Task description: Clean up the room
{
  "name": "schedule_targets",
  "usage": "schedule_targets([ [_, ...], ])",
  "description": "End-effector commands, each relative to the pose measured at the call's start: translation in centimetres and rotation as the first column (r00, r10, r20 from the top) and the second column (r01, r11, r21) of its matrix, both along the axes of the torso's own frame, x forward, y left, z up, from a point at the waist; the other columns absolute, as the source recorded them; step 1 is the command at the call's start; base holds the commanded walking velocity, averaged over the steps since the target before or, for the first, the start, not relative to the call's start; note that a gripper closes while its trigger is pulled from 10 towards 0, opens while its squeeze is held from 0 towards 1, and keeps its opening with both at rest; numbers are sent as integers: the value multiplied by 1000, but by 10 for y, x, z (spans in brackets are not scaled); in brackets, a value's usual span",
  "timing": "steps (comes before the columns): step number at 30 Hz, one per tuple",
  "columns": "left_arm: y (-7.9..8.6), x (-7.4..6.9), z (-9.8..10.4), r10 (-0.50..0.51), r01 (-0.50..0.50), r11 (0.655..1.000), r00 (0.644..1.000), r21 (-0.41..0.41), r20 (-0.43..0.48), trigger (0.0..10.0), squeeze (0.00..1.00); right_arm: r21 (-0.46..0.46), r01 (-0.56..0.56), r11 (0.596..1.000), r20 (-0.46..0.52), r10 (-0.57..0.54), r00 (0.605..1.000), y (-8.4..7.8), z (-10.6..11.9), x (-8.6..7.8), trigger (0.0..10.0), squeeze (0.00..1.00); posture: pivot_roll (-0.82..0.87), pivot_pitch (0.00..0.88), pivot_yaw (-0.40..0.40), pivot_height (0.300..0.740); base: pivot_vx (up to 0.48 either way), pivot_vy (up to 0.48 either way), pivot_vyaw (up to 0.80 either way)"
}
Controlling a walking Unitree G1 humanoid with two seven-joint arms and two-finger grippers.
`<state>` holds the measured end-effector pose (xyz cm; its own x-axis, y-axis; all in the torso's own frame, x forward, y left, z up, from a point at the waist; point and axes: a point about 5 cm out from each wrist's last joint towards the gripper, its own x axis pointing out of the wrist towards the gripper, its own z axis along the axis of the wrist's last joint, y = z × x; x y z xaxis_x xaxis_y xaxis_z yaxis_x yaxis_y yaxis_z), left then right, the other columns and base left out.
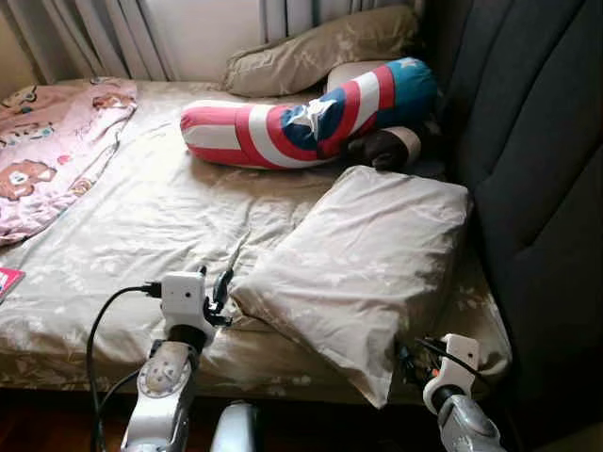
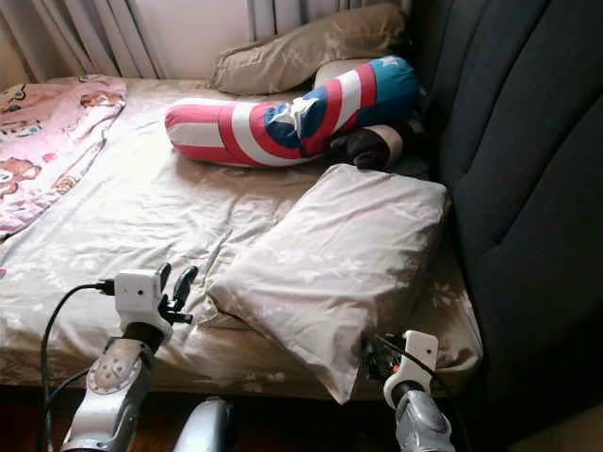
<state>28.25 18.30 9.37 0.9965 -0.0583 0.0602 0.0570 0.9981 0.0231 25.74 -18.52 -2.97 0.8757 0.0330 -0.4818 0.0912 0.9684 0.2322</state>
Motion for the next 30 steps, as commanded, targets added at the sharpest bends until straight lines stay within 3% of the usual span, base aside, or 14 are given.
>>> schedule_targets([
  [1, 3, 2, 4, 5, -5, 1000, 1000, -8, 9, 10000, 0, -11, -45, 999, 104, 46, 994, 9, 18, 19, 10000, 0, 65, 43, 21, 635, 0, 0, 419],
  [7, 4, 6, 7, 7, -7, 1000, 1000, -10, 20, 10000, 0, -13, -70, 997, 166, 71, 984, 14, 29, 30, 10000, 0, 65, 40, 24, 635, 0, 0, 669],
  [23, 5, 10, 13, -10, 10, 1000, 999, -7, 39, 10000, 0, -2, 70, 998, 169, -68, 983, 2, 33, 33, 10000, 0, 75, 39, 37, 635, 30, 0, 0],
  [30, 5, 10, 14, -9, 10, 1000, 999, -12, 42, 10000, 0, -14, 65, 998, 173, -62, 983, 3, 36, 37, 10000, 0, 77, 41, 37, 635, 308, 0, 0],
])
